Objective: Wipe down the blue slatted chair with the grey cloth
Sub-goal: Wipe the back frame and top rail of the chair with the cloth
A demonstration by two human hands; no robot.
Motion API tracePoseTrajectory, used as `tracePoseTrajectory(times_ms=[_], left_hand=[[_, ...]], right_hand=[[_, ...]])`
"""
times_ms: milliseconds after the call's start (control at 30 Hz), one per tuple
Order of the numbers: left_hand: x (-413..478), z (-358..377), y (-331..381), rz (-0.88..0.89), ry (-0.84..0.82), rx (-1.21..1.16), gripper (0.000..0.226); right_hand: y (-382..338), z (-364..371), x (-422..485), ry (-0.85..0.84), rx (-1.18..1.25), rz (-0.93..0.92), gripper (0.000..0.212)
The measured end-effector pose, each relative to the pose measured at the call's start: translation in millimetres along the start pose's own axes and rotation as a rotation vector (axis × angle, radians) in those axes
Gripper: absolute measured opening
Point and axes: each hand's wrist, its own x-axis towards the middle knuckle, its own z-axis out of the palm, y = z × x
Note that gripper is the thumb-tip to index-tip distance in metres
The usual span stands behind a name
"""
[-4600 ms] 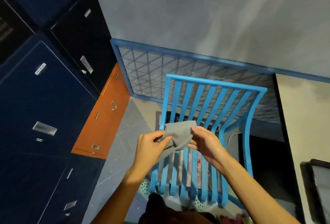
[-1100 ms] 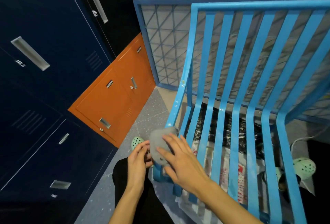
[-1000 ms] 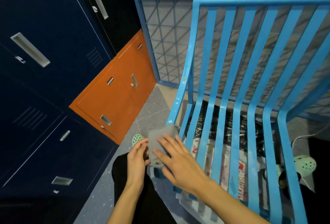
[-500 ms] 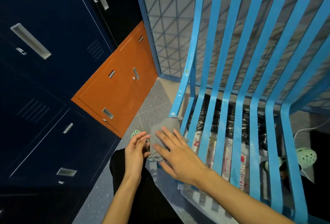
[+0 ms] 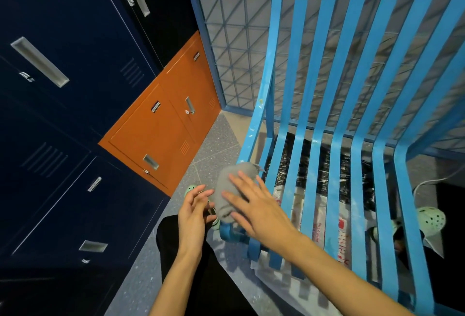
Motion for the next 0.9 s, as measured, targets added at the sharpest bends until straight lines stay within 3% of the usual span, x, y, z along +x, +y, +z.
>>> tracePoseTrajectory(times_ms=[67,233,367,533,733,900], left_hand=[[-1,4,1,0.008,-0.007,0.019,0.021],[-5,11,2,0.038,-0.032,0.043,0.021],[-2,16,1,0.012,-0.038,0.044,0.021],[-3,11,-3,0.000,-0.017,0.059,0.022],[-6,15,2,-0.017,-0.044,0.049,0.024],[-8,12,2,-0.022,-0.006,0.062,0.025]], right_hand=[[-1,-3,4,0.012,0.085,0.135,0.049],[-6,4,-5,-0.059,-0.020,-0.012,0.059],[-1,-3,7,0.005,0.176,0.222,0.059],[-12,11,0,-0.051,-0.039,-0.026,0.052],[5,0,23,0.049,0.167,0.209,0.051],[-14,9,15,0.000,-0.033,-0.036,0.044]])
